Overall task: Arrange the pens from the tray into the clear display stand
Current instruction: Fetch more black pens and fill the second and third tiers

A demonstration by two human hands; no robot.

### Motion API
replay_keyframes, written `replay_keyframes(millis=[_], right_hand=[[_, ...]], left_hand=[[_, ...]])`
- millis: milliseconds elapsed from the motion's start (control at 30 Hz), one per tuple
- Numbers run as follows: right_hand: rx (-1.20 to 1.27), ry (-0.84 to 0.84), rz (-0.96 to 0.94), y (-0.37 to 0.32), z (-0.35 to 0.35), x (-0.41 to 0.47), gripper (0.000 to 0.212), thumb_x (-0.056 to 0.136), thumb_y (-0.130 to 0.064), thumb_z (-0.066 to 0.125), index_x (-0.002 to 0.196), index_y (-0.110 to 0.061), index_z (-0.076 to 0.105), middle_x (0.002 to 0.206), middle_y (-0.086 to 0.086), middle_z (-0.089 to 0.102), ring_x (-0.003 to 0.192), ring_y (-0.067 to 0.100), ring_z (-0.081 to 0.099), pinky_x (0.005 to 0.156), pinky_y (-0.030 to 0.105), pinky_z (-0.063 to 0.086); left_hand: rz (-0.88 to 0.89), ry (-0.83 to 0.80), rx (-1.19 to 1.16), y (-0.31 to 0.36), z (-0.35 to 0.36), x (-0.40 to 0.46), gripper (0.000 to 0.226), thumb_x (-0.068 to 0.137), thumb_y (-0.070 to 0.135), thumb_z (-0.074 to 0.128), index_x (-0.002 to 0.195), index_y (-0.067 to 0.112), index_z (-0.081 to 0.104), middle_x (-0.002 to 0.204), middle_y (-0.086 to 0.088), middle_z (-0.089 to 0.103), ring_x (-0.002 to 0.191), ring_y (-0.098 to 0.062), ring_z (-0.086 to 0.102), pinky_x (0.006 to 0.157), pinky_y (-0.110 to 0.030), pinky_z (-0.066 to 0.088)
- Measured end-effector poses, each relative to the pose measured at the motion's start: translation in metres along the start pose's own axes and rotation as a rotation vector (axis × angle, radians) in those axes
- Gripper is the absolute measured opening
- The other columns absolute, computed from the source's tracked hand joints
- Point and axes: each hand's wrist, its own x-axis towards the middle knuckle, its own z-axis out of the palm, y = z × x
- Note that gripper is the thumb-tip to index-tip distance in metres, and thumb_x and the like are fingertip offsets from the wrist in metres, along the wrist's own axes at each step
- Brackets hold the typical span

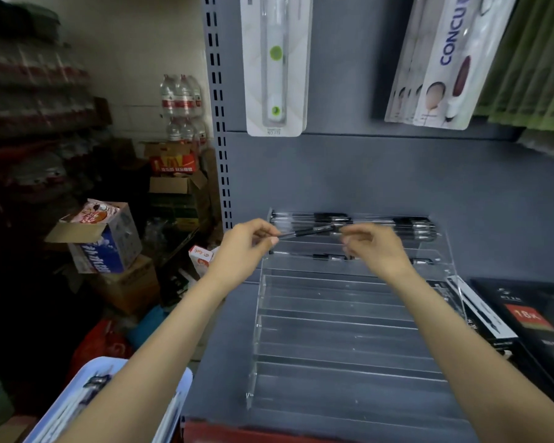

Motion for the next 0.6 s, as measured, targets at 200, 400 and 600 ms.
replay_keyframes(millis=[200,400,600], right_hand=[[0.372,-0.062,-0.032,-0.005,-0.011,-0.011,0.013,0.085,-0.005,0.064,0.089,-0.016,0.07,0.079,0.006,0.07,0.069,0.008,0.068,0.072,0.017,0.056],[0.593,-0.041,0.032,0.005,-0.015,-0.012,0.013,0.085,0.0,0.06,0.095,-0.005,0.067,0.094,0.006,0.07,0.076,0.008,0.07,0.071,0.012,0.053],[0.422,0.075,0.039,0.008,-0.016,-0.008,0.01,0.084,-0.001,0.063,0.091,-0.006,0.069,0.092,0.009,0.07,0.073,0.008,0.069,0.072,0.012,0.054]], left_hand=[[0.034,-0.012,-0.012,0.008,0.012,0.004,0.01,0.089,0.015,0.061,0.097,0.018,0.066,0.089,0.01,0.064,0.086,-0.005,0.06,0.079,-0.014,0.046],[0.008,0.028,-0.016,-0.004,0.013,0.002,0.016,0.086,0.011,0.064,0.101,0.016,0.07,0.096,0.002,0.07,0.085,-0.007,0.065,0.079,-0.011,0.05],[-0.105,0.189,0.051,-0.011,0.011,0.001,0.045,0.085,0.018,0.067,0.128,0.012,0.053,0.127,-0.004,0.056,0.107,-0.011,0.054,0.093,-0.023,0.042]])
